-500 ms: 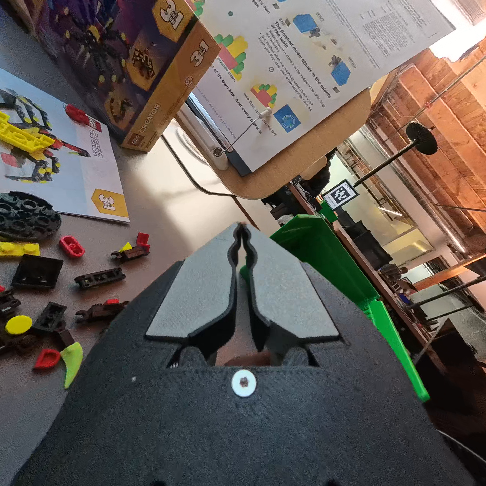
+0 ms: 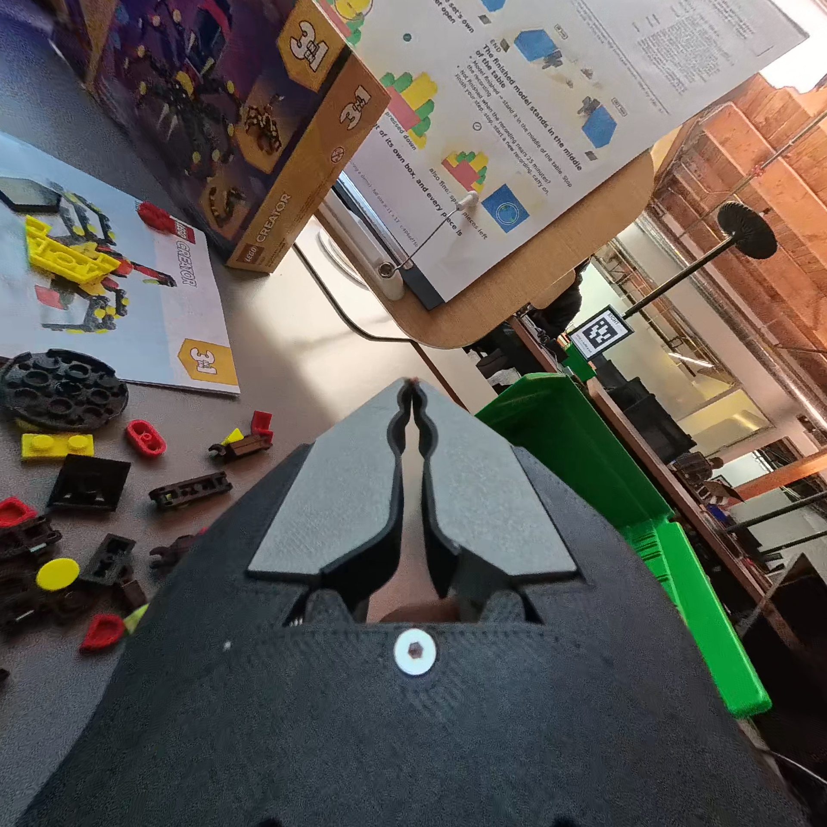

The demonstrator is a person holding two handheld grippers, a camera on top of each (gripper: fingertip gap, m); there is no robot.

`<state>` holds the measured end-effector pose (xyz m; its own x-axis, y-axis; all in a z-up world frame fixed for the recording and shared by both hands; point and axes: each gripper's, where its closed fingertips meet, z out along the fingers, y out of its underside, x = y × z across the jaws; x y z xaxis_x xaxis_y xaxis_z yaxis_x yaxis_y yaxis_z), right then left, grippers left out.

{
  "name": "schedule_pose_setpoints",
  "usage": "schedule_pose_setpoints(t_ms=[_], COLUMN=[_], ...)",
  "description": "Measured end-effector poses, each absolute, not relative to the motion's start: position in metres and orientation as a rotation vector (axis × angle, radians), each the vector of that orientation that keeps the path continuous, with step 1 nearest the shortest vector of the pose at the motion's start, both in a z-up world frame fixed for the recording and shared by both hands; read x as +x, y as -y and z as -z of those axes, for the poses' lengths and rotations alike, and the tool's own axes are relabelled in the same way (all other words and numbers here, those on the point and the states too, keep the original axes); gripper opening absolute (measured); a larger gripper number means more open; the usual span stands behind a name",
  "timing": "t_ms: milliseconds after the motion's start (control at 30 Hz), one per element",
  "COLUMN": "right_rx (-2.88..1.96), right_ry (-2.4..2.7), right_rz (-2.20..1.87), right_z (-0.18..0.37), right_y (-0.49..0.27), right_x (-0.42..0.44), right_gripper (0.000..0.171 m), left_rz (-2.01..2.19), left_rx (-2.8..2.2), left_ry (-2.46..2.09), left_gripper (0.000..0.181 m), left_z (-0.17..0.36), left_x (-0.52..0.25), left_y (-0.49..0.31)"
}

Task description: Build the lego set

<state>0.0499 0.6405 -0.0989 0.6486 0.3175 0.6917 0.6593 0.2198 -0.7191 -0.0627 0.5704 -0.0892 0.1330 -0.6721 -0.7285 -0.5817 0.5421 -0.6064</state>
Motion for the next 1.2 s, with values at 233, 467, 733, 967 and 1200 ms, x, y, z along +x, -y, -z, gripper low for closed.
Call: schedule_pose_setpoints(t_ms=[233,467,733,967,1200], right_rx=[-1.404,-1.323,-1.166,-1.238,-1.261], right_ry=[0.795,0.850,1.020,1.020,1.057], right_rz=[0.329,0.051,-0.248,-0.155,-0.019], right_z=[0.090,0.077,0.055,0.074,0.089], right_y=[-0.641,-0.600,-0.535,-0.552,-0.560], right_x=[0.067,0.025,-0.051,-0.051,-0.039], right_gripper=[0.000,0.000,0.013,0.008,0.004], left_rz=[0.500,1.153,1.445,1.444,1.372], left_rx=[-1.419,-1.685,-1.797,-1.744,-1.720], left_ry=[-1.473,-1.281,-1.103,-1.064,-0.994], left_gripper=[0.011,0.011,0.010,0.010,0.011], left_z=[0.085,0.076,0.088,0.083,0.075], left_x=[-0.055,-0.048,-0.059,-0.064,-0.080], left_y=[-0.554,-0.514,-0.519,-0.529,-0.554])
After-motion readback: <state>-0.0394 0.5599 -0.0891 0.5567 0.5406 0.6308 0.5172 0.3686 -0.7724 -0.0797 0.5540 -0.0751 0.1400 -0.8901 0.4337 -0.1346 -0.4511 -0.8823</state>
